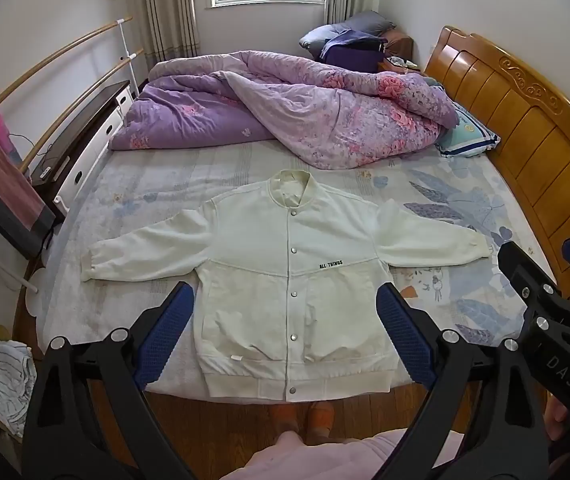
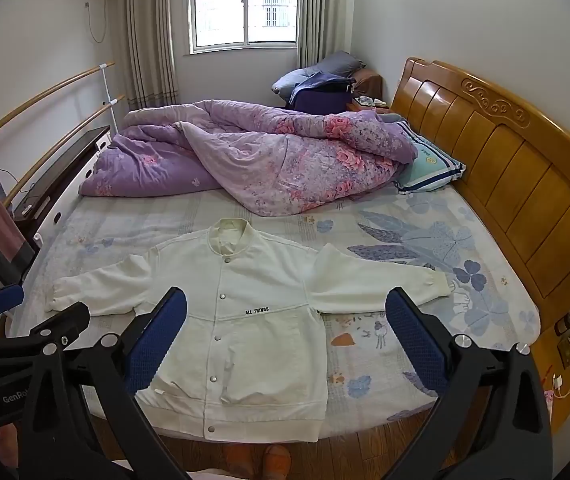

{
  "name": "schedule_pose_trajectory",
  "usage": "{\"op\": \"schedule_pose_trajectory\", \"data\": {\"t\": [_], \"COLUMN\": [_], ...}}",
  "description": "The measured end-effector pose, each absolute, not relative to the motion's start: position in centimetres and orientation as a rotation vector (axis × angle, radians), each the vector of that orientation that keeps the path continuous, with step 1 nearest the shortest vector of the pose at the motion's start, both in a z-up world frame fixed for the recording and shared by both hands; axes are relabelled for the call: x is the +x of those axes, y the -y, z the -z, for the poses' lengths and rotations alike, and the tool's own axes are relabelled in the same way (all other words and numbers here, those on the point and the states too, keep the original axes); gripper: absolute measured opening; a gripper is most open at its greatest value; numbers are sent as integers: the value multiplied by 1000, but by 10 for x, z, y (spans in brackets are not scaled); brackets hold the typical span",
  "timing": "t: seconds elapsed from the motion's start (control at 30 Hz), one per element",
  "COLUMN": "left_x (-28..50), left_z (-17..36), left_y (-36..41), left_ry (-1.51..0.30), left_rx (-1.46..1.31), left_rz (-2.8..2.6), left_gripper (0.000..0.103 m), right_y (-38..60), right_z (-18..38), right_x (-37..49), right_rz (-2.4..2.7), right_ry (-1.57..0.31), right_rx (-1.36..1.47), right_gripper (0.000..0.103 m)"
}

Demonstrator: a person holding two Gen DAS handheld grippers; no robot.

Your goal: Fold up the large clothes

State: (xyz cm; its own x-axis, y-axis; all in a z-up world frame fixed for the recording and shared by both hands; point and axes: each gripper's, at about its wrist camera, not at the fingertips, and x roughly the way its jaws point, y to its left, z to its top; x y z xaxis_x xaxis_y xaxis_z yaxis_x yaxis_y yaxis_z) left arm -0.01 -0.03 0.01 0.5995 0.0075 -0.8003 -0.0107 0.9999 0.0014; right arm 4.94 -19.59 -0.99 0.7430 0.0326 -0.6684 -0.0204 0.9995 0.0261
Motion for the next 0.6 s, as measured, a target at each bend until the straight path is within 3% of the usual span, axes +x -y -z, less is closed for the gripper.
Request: {"op": "schedule_pose_trajectory", "data": {"t": [0.6], "left_x": [1], "left_z": [12], "left_y": [-2], "left_ry": [-963], "left_rx": [-11], "left_rz": [-14], "left_gripper": [93], "right_y": [200], "right_z": [11], "right_x": [57], "right_rz": [-45], "right_ry": [-739], "right_rx": [6], "right_gripper": [96]}}
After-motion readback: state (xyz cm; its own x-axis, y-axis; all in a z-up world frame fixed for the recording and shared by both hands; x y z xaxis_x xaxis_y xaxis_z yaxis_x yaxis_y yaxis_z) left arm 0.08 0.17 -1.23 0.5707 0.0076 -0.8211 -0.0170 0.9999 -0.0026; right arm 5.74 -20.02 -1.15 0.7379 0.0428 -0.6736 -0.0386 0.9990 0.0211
